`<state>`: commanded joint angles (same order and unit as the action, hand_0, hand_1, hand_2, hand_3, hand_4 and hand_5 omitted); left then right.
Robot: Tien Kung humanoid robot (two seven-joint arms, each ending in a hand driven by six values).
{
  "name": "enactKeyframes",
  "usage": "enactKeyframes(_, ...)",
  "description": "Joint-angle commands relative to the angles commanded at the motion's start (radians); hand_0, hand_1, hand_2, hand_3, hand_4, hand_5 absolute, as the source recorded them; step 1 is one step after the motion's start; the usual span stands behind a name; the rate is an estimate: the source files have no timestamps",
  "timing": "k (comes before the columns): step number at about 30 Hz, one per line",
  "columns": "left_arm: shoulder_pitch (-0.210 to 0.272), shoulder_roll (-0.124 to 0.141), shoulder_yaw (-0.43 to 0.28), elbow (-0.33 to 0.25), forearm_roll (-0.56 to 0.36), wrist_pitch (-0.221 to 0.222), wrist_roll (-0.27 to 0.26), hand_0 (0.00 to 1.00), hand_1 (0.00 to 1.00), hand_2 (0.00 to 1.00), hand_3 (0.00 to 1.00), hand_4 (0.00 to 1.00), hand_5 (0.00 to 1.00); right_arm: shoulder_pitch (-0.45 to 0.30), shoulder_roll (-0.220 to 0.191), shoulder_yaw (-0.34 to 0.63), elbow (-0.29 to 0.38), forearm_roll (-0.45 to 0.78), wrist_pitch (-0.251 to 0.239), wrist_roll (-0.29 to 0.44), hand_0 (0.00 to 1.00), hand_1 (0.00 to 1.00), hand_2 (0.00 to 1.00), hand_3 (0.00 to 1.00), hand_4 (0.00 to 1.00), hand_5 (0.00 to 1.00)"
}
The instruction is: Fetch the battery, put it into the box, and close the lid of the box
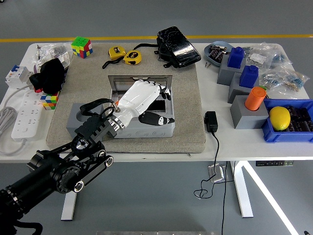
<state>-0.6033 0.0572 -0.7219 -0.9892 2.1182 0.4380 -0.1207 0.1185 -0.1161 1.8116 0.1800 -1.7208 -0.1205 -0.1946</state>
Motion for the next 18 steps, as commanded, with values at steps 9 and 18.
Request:
enactKeyframes(9, 0.036, 0.018, -0.055, -0.065, -0.038, -0.016, -0.004, 0.404, 0.602, 0.625, 0.614, 0.998, 0.536, -0.002, 0.001, 0.003, 0.0, 0.002, -0.001, -0.001, 0.85, 0.849, 0.812, 0.862, 0.998, 0.998)
enactKeyframes(18, 0.082, 0.042, -0.12, -0.138, -0.225, -0.135, -0.065, 0.742, 0.768, 0.759, 0.735, 0.998, 0.853, -0.003, 0.002, 0.006, 0.0, 0.006, -0.002, 0.001, 0.848, 0.848, 0.813, 0.862, 0.998, 0.998)
